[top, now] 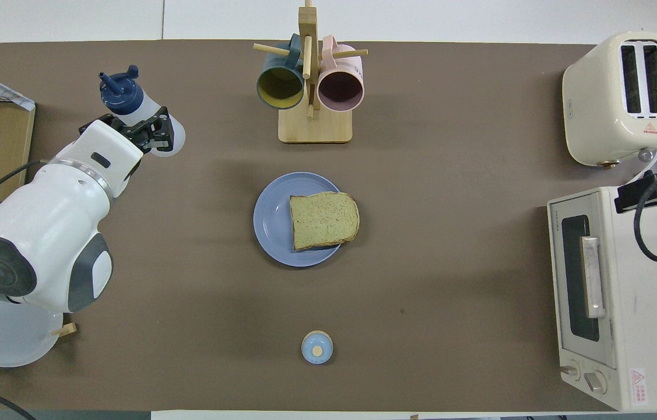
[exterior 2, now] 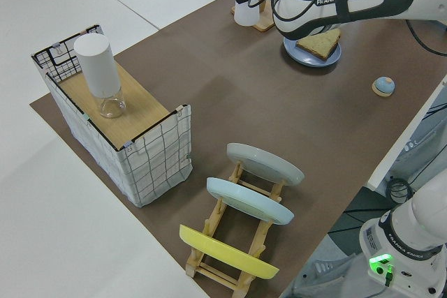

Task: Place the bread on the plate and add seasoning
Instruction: 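Draw the white bottle back from the plate with the left gripper, then lower the white bottle upright onto the table with the left gripper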

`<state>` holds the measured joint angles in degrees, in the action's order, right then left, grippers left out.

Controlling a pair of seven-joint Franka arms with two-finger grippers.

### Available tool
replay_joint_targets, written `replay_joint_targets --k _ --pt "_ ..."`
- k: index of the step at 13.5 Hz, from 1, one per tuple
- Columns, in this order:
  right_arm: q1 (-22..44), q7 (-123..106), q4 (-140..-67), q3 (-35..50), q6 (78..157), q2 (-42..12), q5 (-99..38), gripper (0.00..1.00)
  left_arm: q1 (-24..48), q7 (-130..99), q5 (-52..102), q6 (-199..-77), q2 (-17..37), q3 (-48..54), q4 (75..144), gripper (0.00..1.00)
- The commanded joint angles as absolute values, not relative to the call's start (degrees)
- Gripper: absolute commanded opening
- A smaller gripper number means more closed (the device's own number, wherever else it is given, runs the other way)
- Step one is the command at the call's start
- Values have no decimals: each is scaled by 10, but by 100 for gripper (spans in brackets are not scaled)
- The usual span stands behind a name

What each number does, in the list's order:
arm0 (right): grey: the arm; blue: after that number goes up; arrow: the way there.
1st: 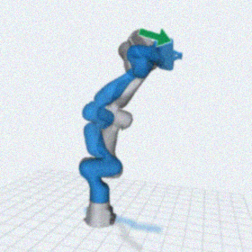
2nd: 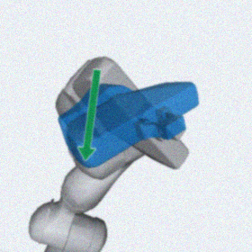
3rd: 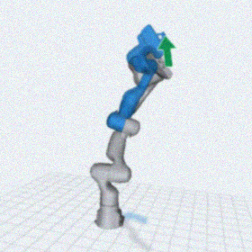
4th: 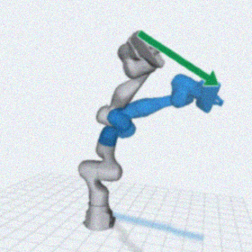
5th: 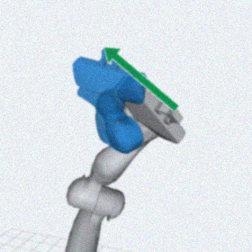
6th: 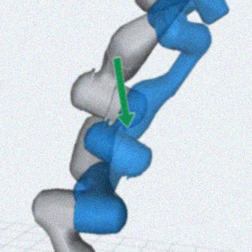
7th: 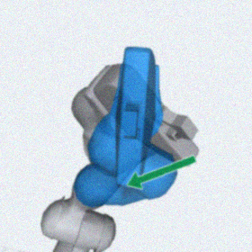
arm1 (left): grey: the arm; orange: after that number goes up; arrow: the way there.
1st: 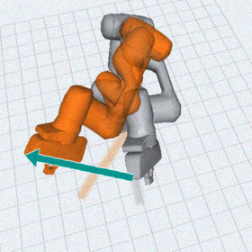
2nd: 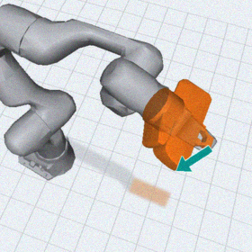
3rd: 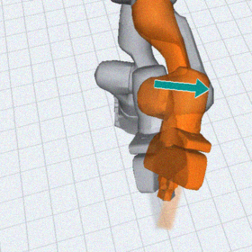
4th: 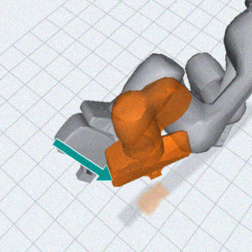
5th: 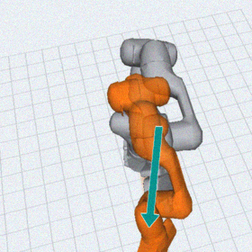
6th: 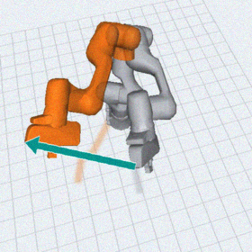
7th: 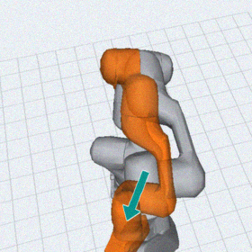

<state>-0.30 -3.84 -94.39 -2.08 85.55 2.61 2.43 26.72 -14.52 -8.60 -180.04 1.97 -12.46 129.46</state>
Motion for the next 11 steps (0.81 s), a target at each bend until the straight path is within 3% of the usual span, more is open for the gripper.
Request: replay_joint_targets --k 1,11 --pt "-9 -55 -952 -20 857 33 13 100 258 -152 -76 -1882 45 -120 1316 0" --pt "-8 -55 -952 -20 857 33 13 100 251 -158 -76 -2007 132 -124 1331 0"
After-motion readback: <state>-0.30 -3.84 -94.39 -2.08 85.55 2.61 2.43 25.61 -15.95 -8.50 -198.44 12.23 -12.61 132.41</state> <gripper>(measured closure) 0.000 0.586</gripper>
